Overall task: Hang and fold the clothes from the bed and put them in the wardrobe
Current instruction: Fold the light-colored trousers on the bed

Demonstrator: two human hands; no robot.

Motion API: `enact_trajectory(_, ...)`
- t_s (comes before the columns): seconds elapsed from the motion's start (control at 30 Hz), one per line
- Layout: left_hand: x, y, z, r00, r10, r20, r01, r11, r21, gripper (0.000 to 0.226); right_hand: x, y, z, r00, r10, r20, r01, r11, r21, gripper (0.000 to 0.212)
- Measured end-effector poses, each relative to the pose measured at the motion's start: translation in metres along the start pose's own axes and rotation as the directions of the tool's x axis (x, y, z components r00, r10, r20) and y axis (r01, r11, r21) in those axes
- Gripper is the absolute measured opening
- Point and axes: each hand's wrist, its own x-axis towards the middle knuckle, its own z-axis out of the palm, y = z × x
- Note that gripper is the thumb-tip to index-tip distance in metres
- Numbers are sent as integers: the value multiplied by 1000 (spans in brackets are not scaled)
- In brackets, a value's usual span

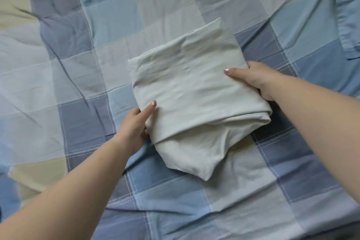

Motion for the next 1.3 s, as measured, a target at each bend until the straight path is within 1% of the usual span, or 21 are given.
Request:
enact_trajectory(0.07,-1,9,-1,998,-55,21,56,998,-43,38,-8,0,-2,995,63,80,-67,997,42,44)
enact_trajectory(0.13,-7,20,-3,998,-61,25,62,997,-35,36,-19,0,-2,988,80,134,-91,993,76,33)
enact_trajectory(0.23,-27,37,1,1000,-31,1,31,999,-14,24,-44,4,-4,996,1,89,-15,987,158,21)
enact_trajectory(0.3,-48,50,2,1000,-3,2,3,1000,-5,24,-68,2,-7,999,-17,51,5,975,223,19)
enact_trajectory(0.37,-73,67,7,999,27,34,-27,1000,2,32,-101,-1,-16,999,-27,21,20,953,303,20)
enact_trajectory(0.5,-137,102,23,980,121,160,-127,991,29,23,-176,-11,-43,997,-74,-28,79,906,416,47)
enact_trajectory(0.57,-170,116,30,962,146,232,-162,986,49,33,-217,-17,-56,994,-84,-64,104,876,470,46)
enact_trajectory(0.67,-222,134,34,935,163,316,-192,979,64,49,-289,-26,-69,990,-68,-124,122,853,507,37)
enact_trajectory(0.77,-276,146,32,882,161,442,-218,973,79,81,-368,-25,-73,979,-36,-198,134,852,505,44)
enact_trajectory(0.83,-310,146,28,838,160,521,-242,966,92,90,-420,-18,-70,965,-12,-261,149,848,509,36)
enact_trajectory(0.9,-348,142,23,791,148,593,-260,959,108,86,-476,-6,-60,945,0,-328,182,831,526,24)
enact_trajectory(0.93,-366,139,20,770,130,625,-265,956,128,80,-502,0,-53,936,9,-352,196,817,542,22)
enact_trajectory(1.0,-403,132,12,728,83,680,-275,945,179,58,-561,11,-35,916,19,-401,237,780,579,19)
enact_trajectory(1.03,-424,130,8,710,55,702,-286,933,216,48,-594,16,-24,901,15,-434,269,765,585,26)
enact_trajectory(1.07,-441,129,6,697,28,717,-297,921,253,44,-621,19,-15,890,17,-456,286,757,588,42)
enact_trajectory(1.1,-458,129,4,674,3,739,-313,907,281,45,-647,25,-7,874,34,-484,295,755,586,62)
enact_trajectory(1.13,-475,129,4,650,-24,760,-323,896,304,52,-670,31,0,859,64,-509,297,747,595,74)
enact_trajectory(1.17,-497,127,5,614,-48,788,-351,877,327,64,-700,39,8,832,86,-548,322,729,604,71)
enact_trajectory(1.23,-537,122,10,554,-80,829,-400,847,349,83,-753,55,23,781,125,-611,380,681,626,46)
enact_trajectory(1.27,-556,118,15,523,-94,847,-427,832,355,86,-779,64,30,755,150,-639,401,664,631,45)
enact_trajectory(1.3,-571,113,19,492,-107,864,-443,823,355,89,-799,73,37,736,164,-657,416,656,630,48)
